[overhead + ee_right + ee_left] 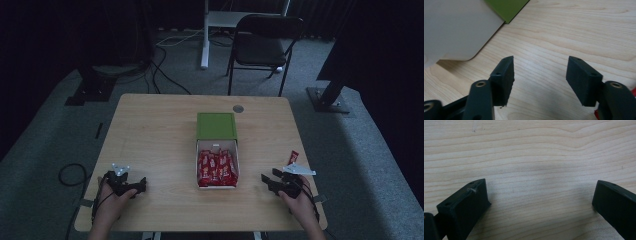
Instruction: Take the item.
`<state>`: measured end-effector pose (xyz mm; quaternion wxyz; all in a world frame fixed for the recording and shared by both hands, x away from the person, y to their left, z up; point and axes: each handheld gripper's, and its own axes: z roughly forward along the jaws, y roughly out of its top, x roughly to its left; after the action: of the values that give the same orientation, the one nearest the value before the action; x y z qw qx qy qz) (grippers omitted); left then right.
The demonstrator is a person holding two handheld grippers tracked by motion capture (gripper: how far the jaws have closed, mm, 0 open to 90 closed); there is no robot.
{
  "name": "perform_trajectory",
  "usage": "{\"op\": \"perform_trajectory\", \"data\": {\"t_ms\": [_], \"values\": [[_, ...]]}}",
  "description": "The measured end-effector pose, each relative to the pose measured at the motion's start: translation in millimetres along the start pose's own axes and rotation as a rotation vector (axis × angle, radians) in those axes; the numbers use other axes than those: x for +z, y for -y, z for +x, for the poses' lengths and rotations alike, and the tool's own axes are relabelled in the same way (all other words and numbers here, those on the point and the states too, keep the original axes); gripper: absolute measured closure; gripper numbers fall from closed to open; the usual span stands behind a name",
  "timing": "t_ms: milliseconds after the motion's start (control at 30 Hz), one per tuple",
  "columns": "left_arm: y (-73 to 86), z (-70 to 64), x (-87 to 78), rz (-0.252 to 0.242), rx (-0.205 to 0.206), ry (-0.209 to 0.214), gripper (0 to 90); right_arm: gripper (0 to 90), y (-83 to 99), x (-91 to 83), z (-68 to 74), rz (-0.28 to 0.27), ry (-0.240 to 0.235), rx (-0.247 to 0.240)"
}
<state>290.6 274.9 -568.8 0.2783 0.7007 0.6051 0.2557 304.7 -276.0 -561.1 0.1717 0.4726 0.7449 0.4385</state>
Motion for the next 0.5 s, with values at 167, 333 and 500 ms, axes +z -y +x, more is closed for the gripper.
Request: {"op": "perform_trajectory", "data": {"t_ms": [167,333,500], "values": [[0.0,0.0,0.0,0.000,0.000,0.000,1.0,29.1,2.2,3.0,1.3,0.008,0.003,-0.021],[0.0,0.0,0.0,0.000,0.000,0.000,1.0,21.8,6.3,8.0,2.9,0.039,0.004,-0.042],[0.0,0.0,0.0,0.000,-0.001,0.000,1.0,18.8,8.6,12.7,6.5,0.083,-0.002,-0.083]]}}
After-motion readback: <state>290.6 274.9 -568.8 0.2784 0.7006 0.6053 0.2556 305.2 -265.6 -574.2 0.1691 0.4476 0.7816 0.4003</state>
